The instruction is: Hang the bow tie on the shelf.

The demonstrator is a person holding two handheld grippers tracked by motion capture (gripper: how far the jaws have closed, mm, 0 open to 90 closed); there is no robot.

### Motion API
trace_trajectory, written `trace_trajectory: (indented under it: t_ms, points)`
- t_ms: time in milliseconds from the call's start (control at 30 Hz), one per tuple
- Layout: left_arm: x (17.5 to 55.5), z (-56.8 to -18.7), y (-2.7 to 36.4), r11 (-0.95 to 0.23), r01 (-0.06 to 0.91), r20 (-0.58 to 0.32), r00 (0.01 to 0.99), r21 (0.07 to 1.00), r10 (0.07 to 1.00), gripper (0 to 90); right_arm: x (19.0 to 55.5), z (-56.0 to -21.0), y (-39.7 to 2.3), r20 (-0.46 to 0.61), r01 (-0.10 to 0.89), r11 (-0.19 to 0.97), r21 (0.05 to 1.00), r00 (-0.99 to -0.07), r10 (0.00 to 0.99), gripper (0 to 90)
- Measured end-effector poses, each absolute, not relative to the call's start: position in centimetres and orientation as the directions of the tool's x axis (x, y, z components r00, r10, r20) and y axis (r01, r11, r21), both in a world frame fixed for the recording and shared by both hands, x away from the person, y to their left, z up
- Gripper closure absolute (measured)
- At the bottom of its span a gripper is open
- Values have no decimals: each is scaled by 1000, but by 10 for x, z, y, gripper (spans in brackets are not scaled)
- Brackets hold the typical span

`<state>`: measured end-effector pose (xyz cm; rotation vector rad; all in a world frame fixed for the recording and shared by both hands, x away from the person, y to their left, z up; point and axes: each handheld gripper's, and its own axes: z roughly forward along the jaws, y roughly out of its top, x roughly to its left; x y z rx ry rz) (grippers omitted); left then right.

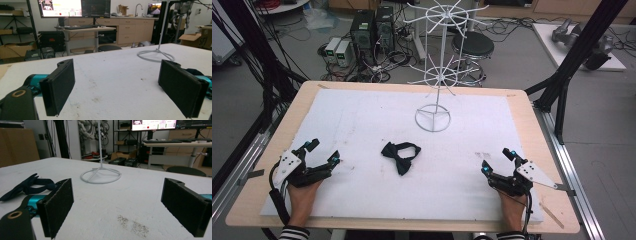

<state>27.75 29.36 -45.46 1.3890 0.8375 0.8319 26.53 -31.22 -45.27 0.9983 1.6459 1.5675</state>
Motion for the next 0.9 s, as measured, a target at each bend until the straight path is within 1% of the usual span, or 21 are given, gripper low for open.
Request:
trace_trajectory:
  t_ms: [433,667,900]
  points:
    - [278,-454,293,11,4,-11,476,1000,879,144,265,-453,-312,44,86,-1,996,-499,865,101]
    - [280,-454,295,25,21,-32,475,999,880,142,265,-453,-312,42,87,1,996,-496,867,101]
    - [283,-450,293,3,45,-24,474,999,880,142,265,-453,-311,42,87,2,996,-498,866,101]
